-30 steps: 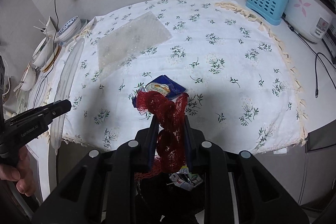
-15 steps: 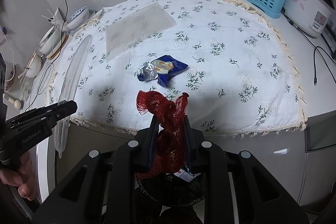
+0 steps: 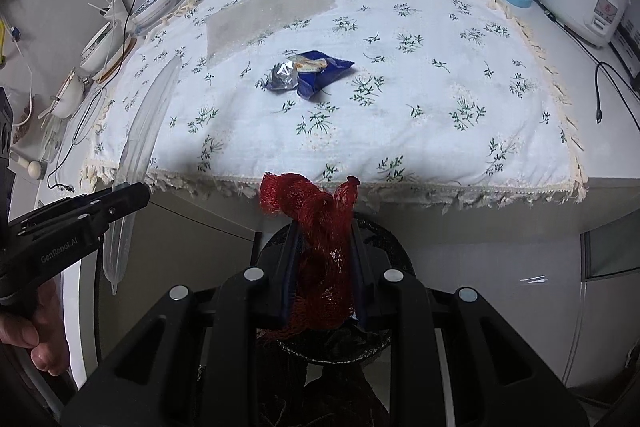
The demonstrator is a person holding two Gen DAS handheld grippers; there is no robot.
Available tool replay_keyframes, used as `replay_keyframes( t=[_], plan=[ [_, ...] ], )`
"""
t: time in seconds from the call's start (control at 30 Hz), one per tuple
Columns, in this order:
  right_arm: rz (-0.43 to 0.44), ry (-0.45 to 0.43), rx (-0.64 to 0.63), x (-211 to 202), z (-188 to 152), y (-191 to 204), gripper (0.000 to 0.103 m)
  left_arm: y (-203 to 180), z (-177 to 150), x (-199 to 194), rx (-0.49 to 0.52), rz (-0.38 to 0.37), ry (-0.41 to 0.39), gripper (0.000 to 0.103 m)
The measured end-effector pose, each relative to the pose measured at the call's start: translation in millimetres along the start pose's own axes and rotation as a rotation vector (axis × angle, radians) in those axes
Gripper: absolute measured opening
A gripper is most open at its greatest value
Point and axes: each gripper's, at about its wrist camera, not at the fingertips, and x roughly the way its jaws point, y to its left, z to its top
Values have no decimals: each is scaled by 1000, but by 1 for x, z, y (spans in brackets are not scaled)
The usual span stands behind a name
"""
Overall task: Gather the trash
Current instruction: 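Open the left gripper to drop the tube while the right gripper drops the net bag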
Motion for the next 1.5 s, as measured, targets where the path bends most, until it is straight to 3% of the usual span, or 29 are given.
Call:
replay_keyframes(
  t=[0.53, 1.5],
  plan=[
    [-11, 97, -12, 44, -48, -13, 21, 1, -57, 60, -15, 29, 96, 27],
    [-25, 203, 78, 120, -81, -43, 21, -12, -85, 183, 50, 48, 263, 27]
  ],
)
